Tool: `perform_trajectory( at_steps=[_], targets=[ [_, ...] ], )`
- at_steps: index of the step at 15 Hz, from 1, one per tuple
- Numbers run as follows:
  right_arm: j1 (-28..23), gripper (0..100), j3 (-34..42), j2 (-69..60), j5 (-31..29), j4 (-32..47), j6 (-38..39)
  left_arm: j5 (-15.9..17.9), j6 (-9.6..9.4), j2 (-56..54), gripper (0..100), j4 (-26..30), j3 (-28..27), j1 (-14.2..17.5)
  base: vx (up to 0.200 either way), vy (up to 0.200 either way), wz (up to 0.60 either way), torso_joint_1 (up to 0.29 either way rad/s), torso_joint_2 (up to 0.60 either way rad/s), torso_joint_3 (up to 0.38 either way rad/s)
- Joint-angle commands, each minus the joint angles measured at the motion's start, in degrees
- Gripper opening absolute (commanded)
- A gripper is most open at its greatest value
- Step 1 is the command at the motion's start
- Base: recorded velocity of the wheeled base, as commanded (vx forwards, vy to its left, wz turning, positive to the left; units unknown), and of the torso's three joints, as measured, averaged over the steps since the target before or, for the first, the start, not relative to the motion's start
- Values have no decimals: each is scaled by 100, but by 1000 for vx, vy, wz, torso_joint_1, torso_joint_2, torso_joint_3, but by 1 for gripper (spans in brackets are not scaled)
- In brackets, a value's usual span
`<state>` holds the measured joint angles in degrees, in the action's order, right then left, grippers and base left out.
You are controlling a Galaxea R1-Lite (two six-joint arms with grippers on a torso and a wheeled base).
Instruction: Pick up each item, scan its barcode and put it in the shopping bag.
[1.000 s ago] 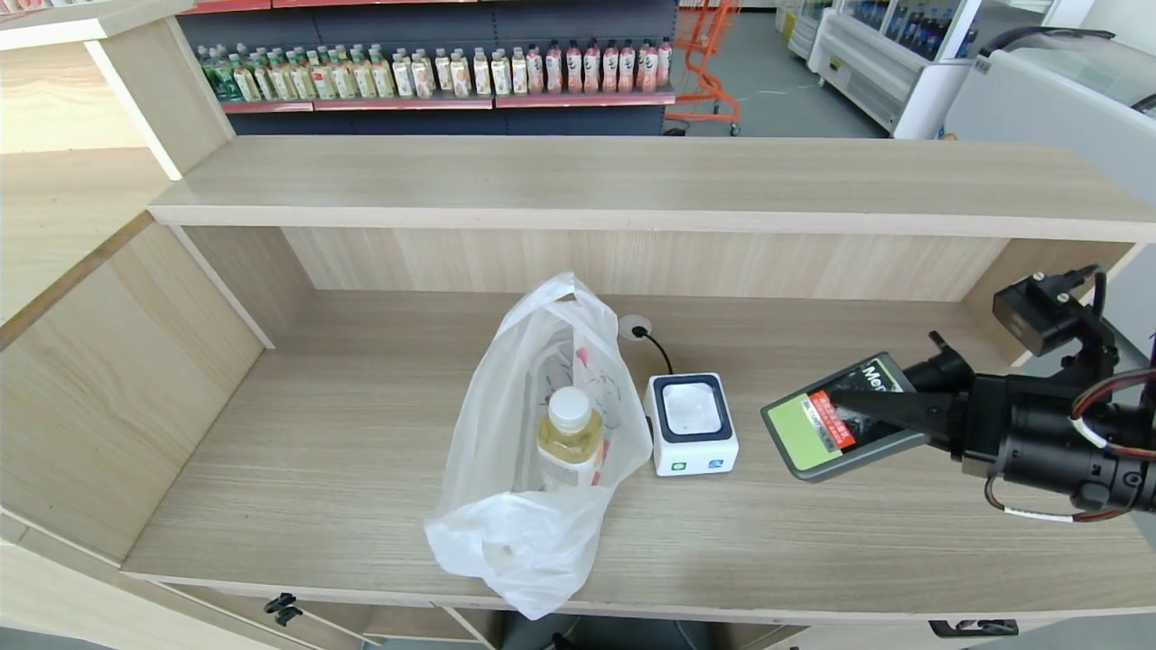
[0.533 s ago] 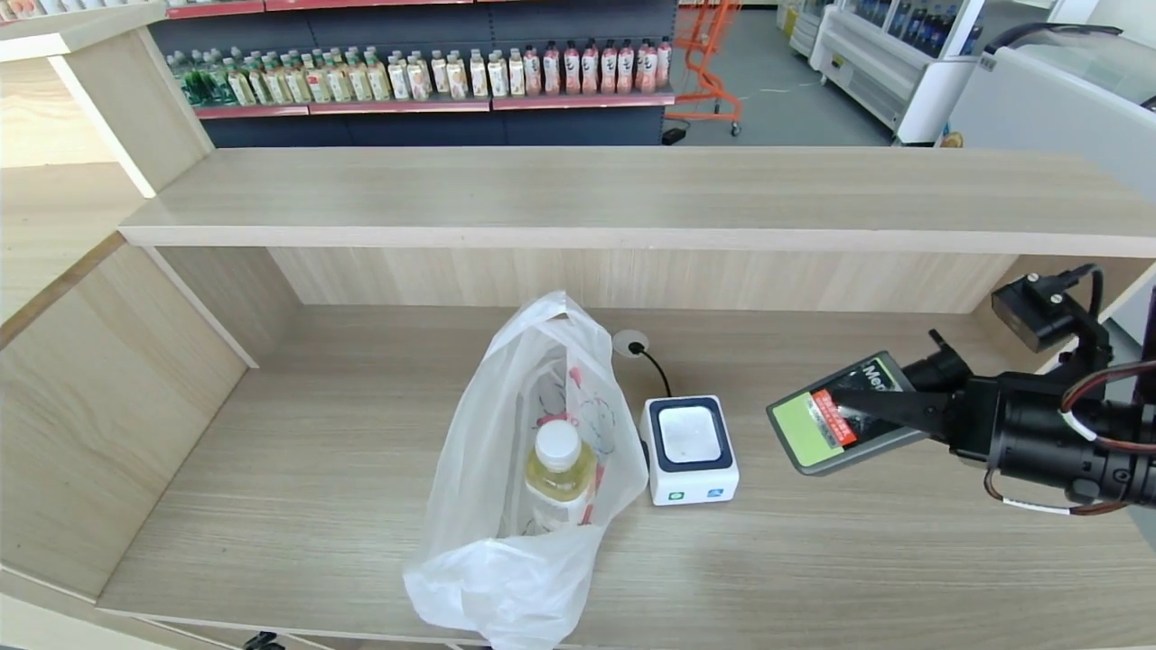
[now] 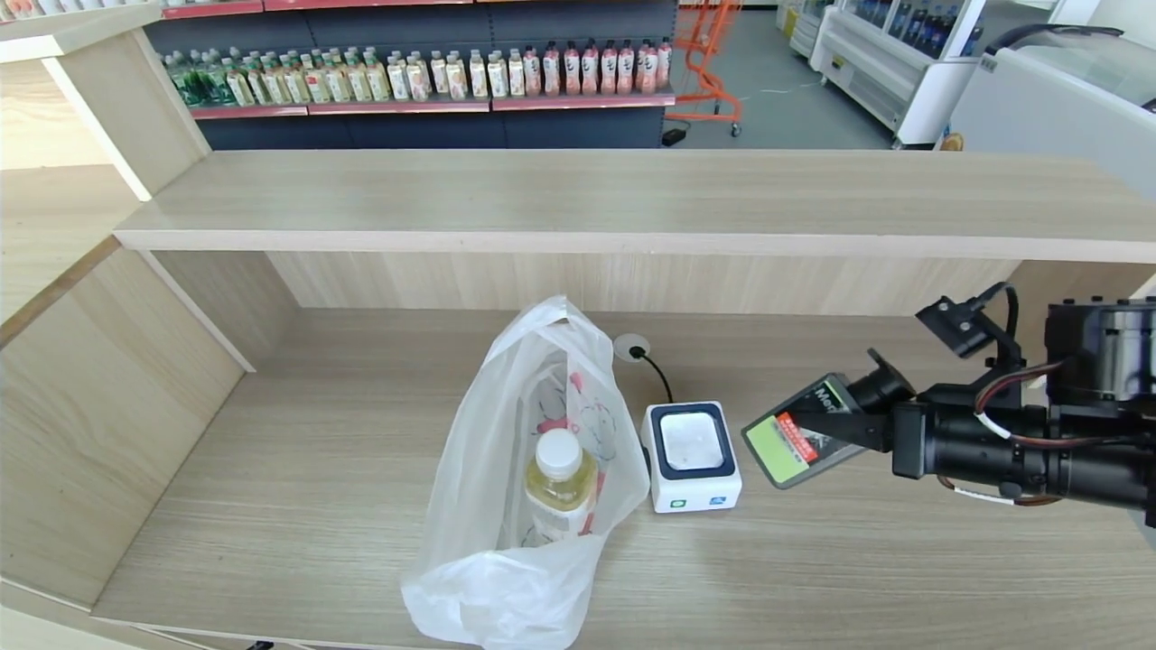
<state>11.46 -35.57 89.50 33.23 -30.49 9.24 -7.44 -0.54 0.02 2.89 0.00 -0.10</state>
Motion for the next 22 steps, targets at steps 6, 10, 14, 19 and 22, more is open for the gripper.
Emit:
perform_trajectory(
  at_steps=[6, 10, 14, 19, 22],
  targets=[
    [304, 0, -380, 902, -273, -27, -300, -3, 1, -2, 100, 1, 0, 1, 0, 0, 0, 0, 0, 0],
    [401, 0, -486, 1342, -256, -625, -291, -3, 1, 6, 100, 1, 0, 1, 0, 0, 0, 0, 0, 0],
    [647, 0, -486, 1561, -256, -739, -274, -3, 1, 6, 100, 1, 0, 1, 0, 0, 0, 0, 0, 0],
    [726, 0, -538, 1974, -273, -1302, -282, -3, 1, -2, 100, 1, 0, 1, 0, 0, 0, 0, 0, 0],
    [735, 0, -600, 2089, -291, -1311, -300, -3, 1, -2, 100, 1, 0, 1, 0, 0, 0, 0, 0, 0]
  ],
)
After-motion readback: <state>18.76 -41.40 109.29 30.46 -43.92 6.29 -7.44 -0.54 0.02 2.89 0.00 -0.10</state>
